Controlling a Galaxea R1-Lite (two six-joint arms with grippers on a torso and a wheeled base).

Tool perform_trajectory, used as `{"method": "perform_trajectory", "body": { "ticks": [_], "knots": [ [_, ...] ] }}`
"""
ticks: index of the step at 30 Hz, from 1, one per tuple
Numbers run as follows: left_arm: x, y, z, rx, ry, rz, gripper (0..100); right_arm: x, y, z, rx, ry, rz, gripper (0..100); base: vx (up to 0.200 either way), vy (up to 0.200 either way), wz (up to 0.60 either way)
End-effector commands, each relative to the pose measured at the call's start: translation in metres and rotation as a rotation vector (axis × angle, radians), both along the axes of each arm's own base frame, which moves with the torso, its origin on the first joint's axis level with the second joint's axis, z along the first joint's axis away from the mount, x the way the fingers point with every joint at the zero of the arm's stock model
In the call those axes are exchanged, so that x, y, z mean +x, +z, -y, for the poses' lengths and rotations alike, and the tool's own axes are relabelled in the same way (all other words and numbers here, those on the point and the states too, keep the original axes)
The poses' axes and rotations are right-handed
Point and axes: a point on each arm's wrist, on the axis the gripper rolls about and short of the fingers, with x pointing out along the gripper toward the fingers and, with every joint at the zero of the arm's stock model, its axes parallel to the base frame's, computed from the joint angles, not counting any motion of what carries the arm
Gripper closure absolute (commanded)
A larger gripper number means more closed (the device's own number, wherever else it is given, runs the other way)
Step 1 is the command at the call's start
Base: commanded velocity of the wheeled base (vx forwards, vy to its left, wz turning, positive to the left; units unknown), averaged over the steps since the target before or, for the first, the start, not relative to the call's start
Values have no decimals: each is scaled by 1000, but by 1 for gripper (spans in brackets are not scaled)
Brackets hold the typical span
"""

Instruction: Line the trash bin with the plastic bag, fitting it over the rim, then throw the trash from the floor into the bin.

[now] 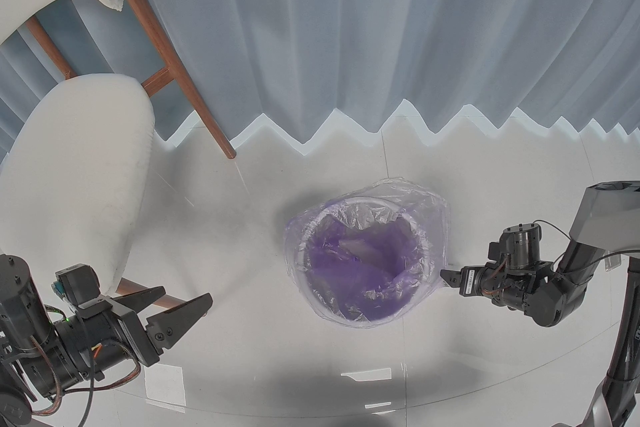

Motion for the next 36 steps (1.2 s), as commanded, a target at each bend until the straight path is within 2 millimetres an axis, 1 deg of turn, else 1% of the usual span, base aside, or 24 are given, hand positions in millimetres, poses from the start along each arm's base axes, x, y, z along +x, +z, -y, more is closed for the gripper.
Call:
{"method": "perform_trajectory", "body": {
  "ticks": [1,2,4,6,7,9,10,13,18,19,24,28,29,30,31,32,34,36],
  "knots": [
    [-2,-4,-1,11,4,-13,0,25,-33,-8,-10,3,-33,0,0,0,0],
    [-2,-4,-1,11,4,-13,0,27,-34,-9,-9,3,-30,0,0,0,0],
    [-3,-5,-2,13,8,-15,0,37,-45,-11,-13,2,-31,0,0,0,0],
    [-3,-6,-2,13,10,-15,0,40,-48,-12,-13,0,-32,0,0,0,0],
    [-3,-6,-3,10,15,-7,0,45,-55,-12,-15,-1,-40,0,0,0,0],
    [-3,-6,-3,10,15,-6,0,47,-57,-12,-16,-4,-39,0,0,0,0],
    [-4,-8,-4,14,16,-5,0,50,-62,-14,-18,-2,-48,0,0,0,0],
    [-5,-10,-5,19,19,-11,0,48,-67,-15,-25,4,-73,0,0,0,0],
    [-6,-11,-6,22,21,-14,0,45,-59,-17,-16,5,-59,0,0,0,0],
    [-6,-10,-6,21,21,-10,0,40,-44,-12,-5,-8,-41,0,0,0,0],
    [-7,-8,-7,13,22,0,0,21,-12,5,56,-74,-21,0,0,0,0],
    [-8,-9,-7,11,22,0,0,14,8,8,179,-139,5,0,0,0,0],
    [-9,-9,-8,10,22,-1,0,11,14,10,240,-171,4,0,0,0,0],
    [-9,-9,-8,8,21,-1,0,8,18,11,289,-191,-4,0,0,0,0],
    [-9,-9,-8,8,23,-1,0,7,20,13,303,-196,-6,0,0,0,0],
    [-9,-9,-9,9,26,-3,0,1,28,18,369,-213,-12,0,0,0,0],
    [-8,-9,-10,8,35,0,0,-7,48,19,405,-183,23,0,0,0,0],
    [-8,-8,-10,7,33,1,0,-17,66,11,424,-134,58,0,0,0,0]
  ]
}}
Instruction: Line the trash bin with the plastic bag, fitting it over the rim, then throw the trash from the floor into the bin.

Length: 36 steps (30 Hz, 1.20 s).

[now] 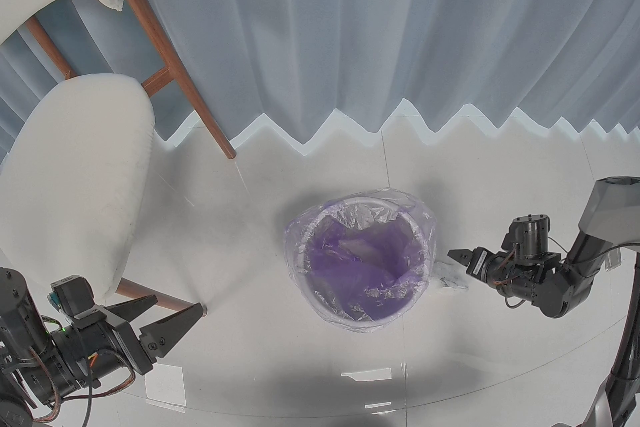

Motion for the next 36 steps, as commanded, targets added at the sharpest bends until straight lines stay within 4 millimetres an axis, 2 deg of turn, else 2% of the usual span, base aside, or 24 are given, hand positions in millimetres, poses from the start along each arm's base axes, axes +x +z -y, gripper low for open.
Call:
{"method": "perform_trajectory", "body": {
  "ticks": [1,3,4,5,7,9,11,12,16,20,28,29,36],
  "knots": [
    [0,1,-2,-4,8,4,0,-30,61,-7,85,81,128,0,0,0,0],
    [0,1,-2,-5,7,4,0,-43,68,-31,88,172,115,0,0,0,0],
    [0,1,-2,-5,7,4,0,-44,68,-33,86,181,111,0,0,0,0],
    [0,1,-2,-5,7,4,0,-48,68,-48,76,235,96,0,0,0,0],
    [0,0,-2,-4,7,2,0,-50,68,-64,61,294,90,0,0,0,0],
    [-1,-1,-2,-2,8,0,0,-47,53,-77,0,310,32,0,0,0,0],
    [-1,-1,-2,-2,8,0,0,-43,46,-80,-37,301,13,0,0,0,0],
    [-1,-1,-3,-1,10,-1,0,-32,33,-85,-94,271,-5,0,0,0,0],
    [-1,-2,-3,2,11,-5,0,-19,9,-89,-123,260,-47,0,0,0,0],
    [0,-2,-6,3,36,-1,0,-4,-4,-94,-159,218,-48,0,0,0,0],
    [0,-1,-6,0,41,5,0,21,-19,-106,-175,197,-19,0,0,0,0],
    [0,-1,-6,0,41,5,0,25,-24,-108,-188,183,-20,100,0,0,0],
    [1,1,-5,-9,19,5,0,23,-38,-105,-202,179,-56,100,0,0,0]
  ]
}}
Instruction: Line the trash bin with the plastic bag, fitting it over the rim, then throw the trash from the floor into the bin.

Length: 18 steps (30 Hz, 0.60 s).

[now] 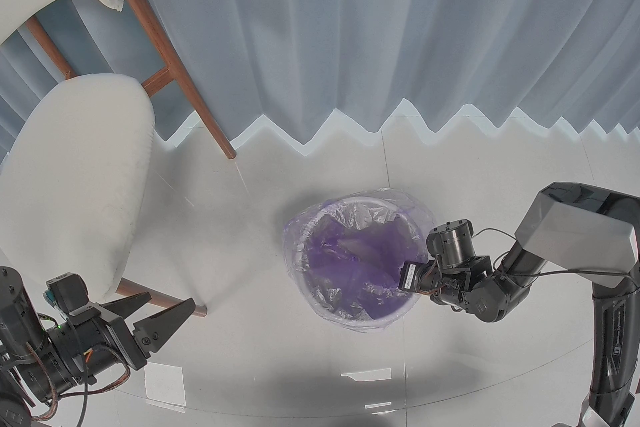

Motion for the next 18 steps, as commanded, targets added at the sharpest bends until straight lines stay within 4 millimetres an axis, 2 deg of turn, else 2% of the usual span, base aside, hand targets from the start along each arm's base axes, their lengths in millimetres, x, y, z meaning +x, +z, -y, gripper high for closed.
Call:
{"method": "perform_trajectory", "body": {
  "ticks": [1,5,6,7,8,9,12,13,14,15,16,17,18],
  "knots": [
    [0,1,1,-7,-17,-1,0,-4,-21,3,-26,-6,-56,100,0,0,0],
    [0,1,0,-19,-42,-3,0,-6,-19,6,-17,-16,-54,100,0,0,0],
    [0,2,0,-33,-48,9,0,-7,1,7,23,-32,-18,100,0,0,0],
    [0,3,-1,-34,-48,10,0,-8,6,7,32,-35,-10,100,0,0,0],
    [2,4,-3,-47,-60,21,0,-15,31,10,82,-47,27,100,0,0,0],
    [2,5,-4,-54,-67,26,0,-20,43,12,103,-46,47,100,0,0,0],
    [0,8,-6,-61,-86,51,0,-45,97,23,186,-7,142,100,0,0,0],
    [0,8,-6,-61,-86,55,0,-54,108,25,198,4,158,100,0,0,0],
    [0,8,-6,-61,-86,55,0,-54,108,25,198,4,158,100,0,0,0],
    [1,9,-6,-63,-88,59,0,-75,133,31,225,34,202,100,0,0,0],
    [1,11,-5,-67,-94,65,0,-75,133,31,225,34,202,100,0,0,0],
    [3,14,-3,-74,-103,77,0,-101,153,35,246,80,219,100,0,0,0],
    [5,21,0,-89,-121,96,0,-116,167,39,256,96,227,100,0,0,0]
  ]
}}
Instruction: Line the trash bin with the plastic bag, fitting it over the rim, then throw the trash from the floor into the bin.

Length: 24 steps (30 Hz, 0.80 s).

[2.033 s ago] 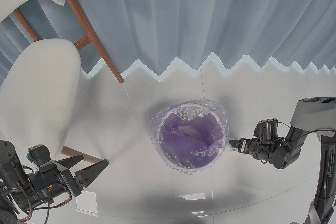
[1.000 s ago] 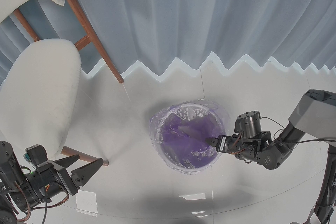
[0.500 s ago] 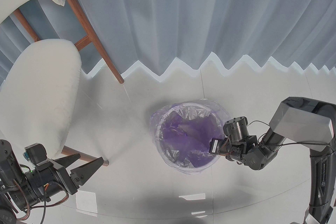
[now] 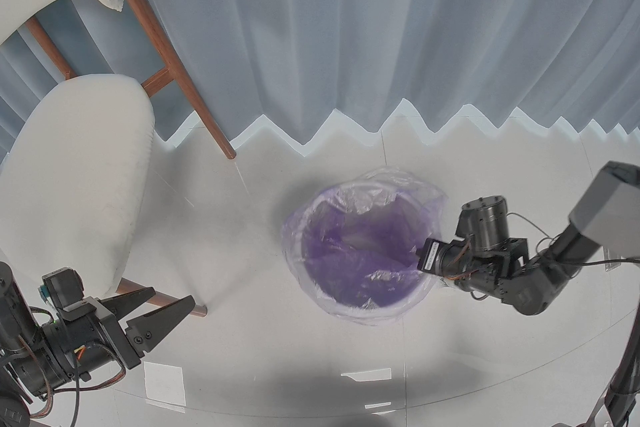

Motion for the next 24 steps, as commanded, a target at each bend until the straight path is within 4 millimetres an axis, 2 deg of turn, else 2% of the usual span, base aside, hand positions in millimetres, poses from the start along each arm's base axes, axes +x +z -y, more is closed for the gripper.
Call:
{"method": "perform_trajectory", "body": {
  "ticks": [1,4,5,6,7,9,12,16,18,22,24],
  "knots": [
    [6,20,5,-48,-55,72,0,-93,112,26,137,107,172,100,0,0,0],
    [20,33,14,-64,-86,91,0,-115,123,38,148,102,138,100,0,0,0],
    [20,33,14,-64,-86,91,0,-115,123,38,148,102,138,100,0,0,0],
    [36,43,22,-72,-85,107,0,-122,126,43,184,79,131,100,0,0,0],
    [41,49,24,-79,-84,120,0,-124,127,44,197,72,131,100,0,0,0],
    [63,74,35,-121,-82,177,0,-136,132,52,251,52,140,100,0,0,0],
    [86,89,51,-151,-96,157,0,-152,128,62,269,41,137,100,0,0,0],
    [89,90,58,-140,-109,74,0,-163,126,71,276,30,145,100,0,0,0],
    [83,88,67,-167,-148,-18,0,-168,129,74,290,32,162,100,0,0,0],
    [81,89,79,-246,-178,-98,0,-172,128,74,312,38,149,100,0,0,0],
    [86,82,83,-237,-178,-127,0,-172,128,73,317,50,145,100,0,0,0]
  ]
}}
